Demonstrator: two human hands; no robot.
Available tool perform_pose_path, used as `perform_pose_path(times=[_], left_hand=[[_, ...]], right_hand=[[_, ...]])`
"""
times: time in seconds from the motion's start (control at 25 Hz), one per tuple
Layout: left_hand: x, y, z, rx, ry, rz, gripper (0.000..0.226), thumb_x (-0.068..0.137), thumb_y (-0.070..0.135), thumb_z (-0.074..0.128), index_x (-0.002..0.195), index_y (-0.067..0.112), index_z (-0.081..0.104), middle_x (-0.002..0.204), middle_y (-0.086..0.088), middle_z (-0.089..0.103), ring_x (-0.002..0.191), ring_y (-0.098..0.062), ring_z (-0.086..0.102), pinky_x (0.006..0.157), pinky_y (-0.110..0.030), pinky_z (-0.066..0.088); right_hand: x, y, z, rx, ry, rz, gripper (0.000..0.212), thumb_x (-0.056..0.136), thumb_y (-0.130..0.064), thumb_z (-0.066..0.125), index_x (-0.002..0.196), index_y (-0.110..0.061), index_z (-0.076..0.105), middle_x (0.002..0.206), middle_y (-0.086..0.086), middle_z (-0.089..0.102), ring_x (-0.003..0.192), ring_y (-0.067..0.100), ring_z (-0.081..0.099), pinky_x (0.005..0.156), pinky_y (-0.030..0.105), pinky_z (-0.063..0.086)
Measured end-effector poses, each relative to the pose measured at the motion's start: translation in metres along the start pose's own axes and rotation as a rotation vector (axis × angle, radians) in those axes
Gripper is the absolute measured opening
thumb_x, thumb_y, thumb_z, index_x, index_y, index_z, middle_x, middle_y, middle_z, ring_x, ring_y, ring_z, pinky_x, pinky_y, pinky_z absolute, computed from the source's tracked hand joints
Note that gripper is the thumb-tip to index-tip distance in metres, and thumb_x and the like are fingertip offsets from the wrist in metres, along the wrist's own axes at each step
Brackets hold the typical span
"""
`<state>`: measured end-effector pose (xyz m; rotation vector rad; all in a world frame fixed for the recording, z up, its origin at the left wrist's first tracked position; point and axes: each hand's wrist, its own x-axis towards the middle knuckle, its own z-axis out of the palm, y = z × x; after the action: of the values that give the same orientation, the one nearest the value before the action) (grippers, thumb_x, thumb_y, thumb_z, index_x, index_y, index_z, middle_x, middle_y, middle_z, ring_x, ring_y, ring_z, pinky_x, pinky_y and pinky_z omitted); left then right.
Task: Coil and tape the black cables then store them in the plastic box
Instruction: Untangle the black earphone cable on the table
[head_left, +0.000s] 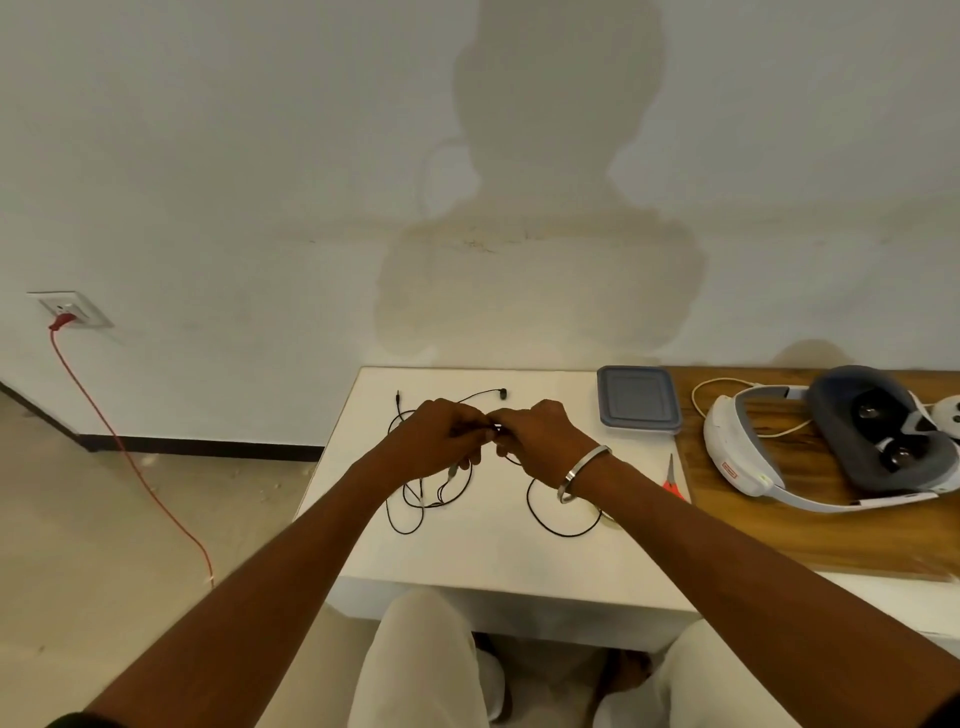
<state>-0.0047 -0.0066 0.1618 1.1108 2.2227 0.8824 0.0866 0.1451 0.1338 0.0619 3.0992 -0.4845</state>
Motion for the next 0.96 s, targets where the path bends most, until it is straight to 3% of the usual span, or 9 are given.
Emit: perform_pose_path(times=[0.08,0.24,0.36,0.48,0.6,0.72,0.84,0.96], left_hand=[[-0.001,-0.003,-0.001,-0.029,0.005,-0.033,0.014,0.090,0.027,0.064,0.095,0.015,0.071,0.074,-0.003,0.073,0.067,-0.016,0.069,0.070,-0.034,0.058],[-0.003,-0.014,-0.002,-0.144,0.005,-0.092,0.012,0.087,0.013,0.068,0.099,0.012,0.071,0.086,-0.012,0.073,0.076,-0.020,0.070,0.070,-0.029,0.059],[-0.004,-0.019,-0.002,-0.375,0.065,-0.118,0.014,0.091,0.007,0.061,0.101,0.003,0.070,0.088,-0.012,0.072,0.085,-0.023,0.070,0.081,-0.037,0.060],[-0.006,-0.017,-0.003,-0.530,0.122,-0.129,0.023,0.092,-0.008,0.052,0.108,0.000,0.067,0.102,-0.011,0.069,0.097,-0.023,0.069,0.087,-0.036,0.057],[-0.007,-0.015,-0.008,-0.544,0.138,-0.144,0.042,0.087,-0.016,0.048,0.120,0.008,0.059,0.114,-0.003,0.064,0.090,-0.017,0.070,0.076,-0.030,0.060],[-0.009,-0.014,-0.013,-0.300,0.096,-0.235,0.042,0.083,-0.010,0.047,0.113,0.016,0.061,0.090,-0.002,0.069,0.057,-0.010,0.057,0.051,-0.015,0.044],[-0.009,-0.014,-0.015,-0.243,0.034,-0.281,0.031,0.091,0.006,0.043,0.091,0.013,0.074,0.058,-0.001,0.051,0.051,-0.012,0.037,0.047,-0.016,0.032],[-0.010,-0.010,-0.010,-0.333,-0.032,-0.256,0.032,0.099,0.024,0.047,0.089,0.009,0.073,0.060,0.002,0.040,0.049,-0.010,0.036,0.050,-0.020,0.036]], right_hand=[[0.002,0.005,-0.004,-0.073,-0.025,0.015,0.040,0.092,-0.008,0.051,0.130,-0.018,0.047,0.107,-0.005,0.069,0.101,0.016,0.064,0.100,0.032,0.038],[-0.004,0.018,-0.010,-0.047,0.089,0.080,0.035,0.094,-0.007,0.046,0.126,-0.020,0.050,0.102,-0.007,0.070,0.097,0.017,0.065,0.097,0.032,0.037],[-0.007,0.023,-0.008,-0.055,0.096,0.103,0.033,0.096,-0.010,0.042,0.125,-0.021,0.051,0.100,-0.007,0.070,0.095,0.018,0.065,0.098,0.035,0.038],[-0.008,0.029,-0.006,-0.080,0.072,0.149,0.030,0.097,-0.015,0.040,0.124,-0.022,0.051,0.100,-0.004,0.070,0.093,0.020,0.065,0.097,0.036,0.038],[-0.009,0.034,-0.003,-0.041,0.094,0.182,0.029,0.097,-0.014,0.039,0.121,-0.021,0.053,0.097,-0.001,0.071,0.090,0.021,0.065,0.097,0.038,0.040],[-0.010,0.040,-0.004,-0.033,0.137,0.216,0.028,0.097,-0.013,0.039,0.119,-0.020,0.054,0.095,-0.001,0.071,0.090,0.022,0.065,0.095,0.036,0.039],[-0.013,0.041,-0.008,-0.043,0.125,0.264,0.027,0.097,-0.015,0.038,0.119,-0.021,0.054,0.099,-0.001,0.070,0.094,0.021,0.063,0.093,0.036,0.036],[-0.012,0.035,-0.008,-0.056,0.034,0.344,0.028,0.096,-0.015,0.040,0.120,-0.021,0.053,0.110,0.001,0.066,0.101,0.022,0.060,0.095,0.037,0.034]])
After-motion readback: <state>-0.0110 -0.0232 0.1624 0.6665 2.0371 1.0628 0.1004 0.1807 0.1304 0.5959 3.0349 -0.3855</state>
